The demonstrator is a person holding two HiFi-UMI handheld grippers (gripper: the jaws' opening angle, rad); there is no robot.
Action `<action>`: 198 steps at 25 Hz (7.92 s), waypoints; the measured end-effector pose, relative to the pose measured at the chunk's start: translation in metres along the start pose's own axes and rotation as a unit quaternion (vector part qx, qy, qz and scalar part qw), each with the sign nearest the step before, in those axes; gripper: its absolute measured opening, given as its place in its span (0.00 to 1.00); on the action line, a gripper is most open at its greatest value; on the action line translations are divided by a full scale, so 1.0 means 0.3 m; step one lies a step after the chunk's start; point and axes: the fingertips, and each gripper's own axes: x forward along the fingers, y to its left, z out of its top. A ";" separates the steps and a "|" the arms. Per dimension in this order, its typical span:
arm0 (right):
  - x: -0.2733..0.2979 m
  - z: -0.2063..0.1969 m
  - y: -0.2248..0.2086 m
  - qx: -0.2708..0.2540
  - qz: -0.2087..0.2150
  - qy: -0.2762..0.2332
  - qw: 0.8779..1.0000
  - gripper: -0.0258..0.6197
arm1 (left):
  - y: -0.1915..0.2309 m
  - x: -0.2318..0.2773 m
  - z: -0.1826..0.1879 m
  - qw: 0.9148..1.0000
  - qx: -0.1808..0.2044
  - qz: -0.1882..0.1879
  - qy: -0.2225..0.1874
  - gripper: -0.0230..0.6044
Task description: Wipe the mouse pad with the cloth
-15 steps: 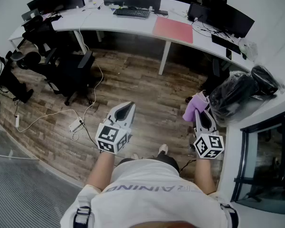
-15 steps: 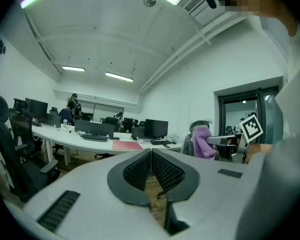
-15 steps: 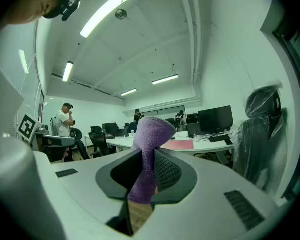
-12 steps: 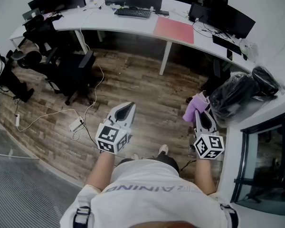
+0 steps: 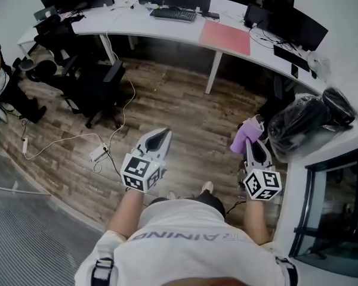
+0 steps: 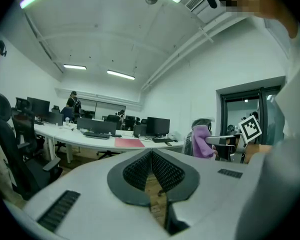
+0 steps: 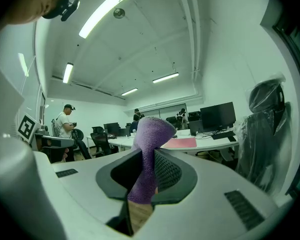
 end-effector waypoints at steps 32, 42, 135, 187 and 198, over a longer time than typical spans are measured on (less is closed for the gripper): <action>0.347 0.080 -0.720 0.051 0.067 0.007 0.996 0.18 | -0.255 0.770 0.088 1.000 0.005 0.012 0.002 0.09; 0.540 0.083 -0.865 0.058 0.043 0.012 0.997 0.18 | -0.154 1.037 0.112 1.000 0.002 -0.017 0.009 0.09; 2.813 0.275 -1.575 0.086 -0.044 0.074 0.993 0.18 | 1.254 3.104 0.471 0.994 -0.024 -0.096 0.049 0.09; 3.988 -0.525 -1.331 0.026 0.054 0.391 0.918 0.18 | 1.783 3.339 0.251 0.984 -0.104 0.012 0.144 0.09; 3.800 -0.497 -1.729 0.049 -0.015 0.385 0.922 0.18 | 1.524 3.522 0.279 0.984 -0.081 -0.047 0.152 0.09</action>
